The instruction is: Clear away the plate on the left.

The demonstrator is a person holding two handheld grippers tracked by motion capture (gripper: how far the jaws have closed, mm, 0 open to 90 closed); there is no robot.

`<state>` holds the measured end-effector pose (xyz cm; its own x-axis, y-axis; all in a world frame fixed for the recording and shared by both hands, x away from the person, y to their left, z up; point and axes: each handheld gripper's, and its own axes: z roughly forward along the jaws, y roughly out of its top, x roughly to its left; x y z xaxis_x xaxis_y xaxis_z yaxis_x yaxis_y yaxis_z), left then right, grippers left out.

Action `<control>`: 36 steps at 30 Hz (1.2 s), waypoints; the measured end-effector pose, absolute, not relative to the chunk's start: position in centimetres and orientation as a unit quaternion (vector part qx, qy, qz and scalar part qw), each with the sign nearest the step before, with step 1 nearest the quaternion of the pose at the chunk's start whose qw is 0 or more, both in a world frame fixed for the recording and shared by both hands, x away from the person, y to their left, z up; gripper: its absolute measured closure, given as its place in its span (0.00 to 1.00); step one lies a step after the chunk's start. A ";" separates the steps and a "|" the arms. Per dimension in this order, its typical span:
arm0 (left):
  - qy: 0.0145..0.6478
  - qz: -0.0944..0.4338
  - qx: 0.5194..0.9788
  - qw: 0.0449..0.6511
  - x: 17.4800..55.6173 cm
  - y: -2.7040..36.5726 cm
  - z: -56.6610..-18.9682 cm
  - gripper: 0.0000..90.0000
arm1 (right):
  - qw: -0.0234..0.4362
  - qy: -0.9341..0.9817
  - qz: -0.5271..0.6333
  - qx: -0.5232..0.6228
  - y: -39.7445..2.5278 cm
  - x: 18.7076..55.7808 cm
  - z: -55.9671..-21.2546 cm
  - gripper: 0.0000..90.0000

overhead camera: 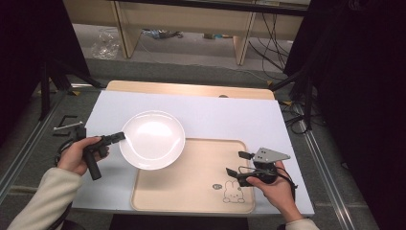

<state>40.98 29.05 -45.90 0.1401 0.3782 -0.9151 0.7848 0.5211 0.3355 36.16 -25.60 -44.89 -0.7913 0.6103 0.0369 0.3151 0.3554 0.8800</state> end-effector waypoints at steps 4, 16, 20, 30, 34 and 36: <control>0.630 -0.175 0.462 0.599 40.9 28.6 -45.9 0.95 | 0.151 0.809 0.490 0.286 -25.6 36.2 -44.9 0.23; 0.621 -0.182 0.465 0.604 40.8 27.7 -46.0 0.95 | 0.148 0.810 0.491 0.284 -25.6 36.2 -44.9 0.22; 0.624 -0.183 0.470 0.597 40.7 27.5 -46.0 0.95 | 0.148 0.810 0.491 0.284 -25.6 36.2 -44.9 0.22; 0.620 -0.188 0.472 0.598 40.6 27.0 -46.1 0.95 | 0.147 0.811 0.491 0.283 -25.6 36.2 -44.9 0.22; 0.617 -0.192 0.475 0.597 40.5 26.6 -46.1 0.95 | 0.147 0.810 0.492 0.283 -25.6 36.2 -44.9 0.22; 0.618 -0.195 0.478 0.593 40.5 26.5 -46.1 0.95 | 0.147 0.810 0.492 0.283 -25.6 36.2 -44.9 0.23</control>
